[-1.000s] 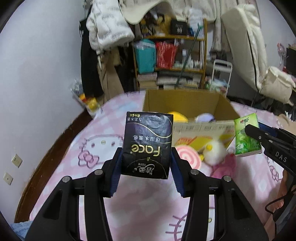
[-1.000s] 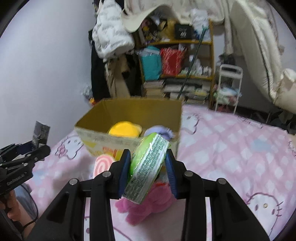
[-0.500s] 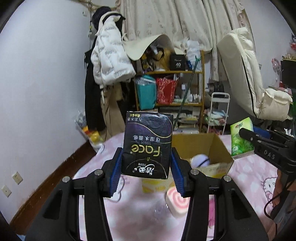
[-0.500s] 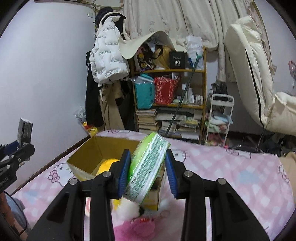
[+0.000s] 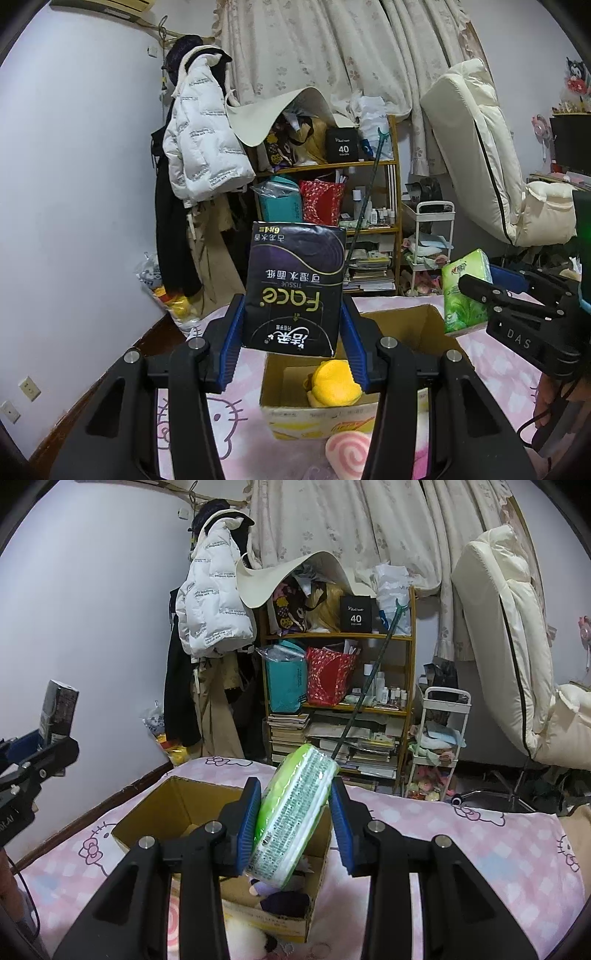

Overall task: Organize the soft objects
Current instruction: 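Lift black pack with left gripper while right gripper carries green pack over box, then open right gripper to drop green tissue pack into the box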

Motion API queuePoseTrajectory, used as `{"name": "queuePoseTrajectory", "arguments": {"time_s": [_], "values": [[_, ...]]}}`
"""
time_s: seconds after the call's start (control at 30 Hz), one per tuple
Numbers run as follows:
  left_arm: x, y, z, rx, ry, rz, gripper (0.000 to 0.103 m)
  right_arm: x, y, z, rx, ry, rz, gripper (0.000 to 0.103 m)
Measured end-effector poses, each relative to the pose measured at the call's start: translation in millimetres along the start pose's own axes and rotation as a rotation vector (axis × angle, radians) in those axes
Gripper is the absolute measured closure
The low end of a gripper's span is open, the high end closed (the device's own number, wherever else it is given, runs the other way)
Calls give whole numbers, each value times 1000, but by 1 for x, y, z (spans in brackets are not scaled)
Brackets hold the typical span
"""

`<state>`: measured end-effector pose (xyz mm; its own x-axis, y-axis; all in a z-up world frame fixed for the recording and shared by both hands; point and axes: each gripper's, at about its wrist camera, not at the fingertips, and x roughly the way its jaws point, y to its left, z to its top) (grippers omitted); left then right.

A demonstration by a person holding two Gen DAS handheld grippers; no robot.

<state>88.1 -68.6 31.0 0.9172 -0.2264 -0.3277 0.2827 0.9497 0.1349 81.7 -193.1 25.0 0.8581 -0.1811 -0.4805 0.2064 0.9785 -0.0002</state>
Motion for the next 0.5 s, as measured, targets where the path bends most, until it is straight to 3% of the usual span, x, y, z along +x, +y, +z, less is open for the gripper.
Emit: {"name": "queuePoseTrajectory", "arguments": {"time_s": [0.3,0.5], "values": [[33,-16,-8,70,56,-14,55,26,4,7,-14,-12,-16,63],[50,-19,-15,45,84,-28,55,34,1,1,0,7,4,63]]}}
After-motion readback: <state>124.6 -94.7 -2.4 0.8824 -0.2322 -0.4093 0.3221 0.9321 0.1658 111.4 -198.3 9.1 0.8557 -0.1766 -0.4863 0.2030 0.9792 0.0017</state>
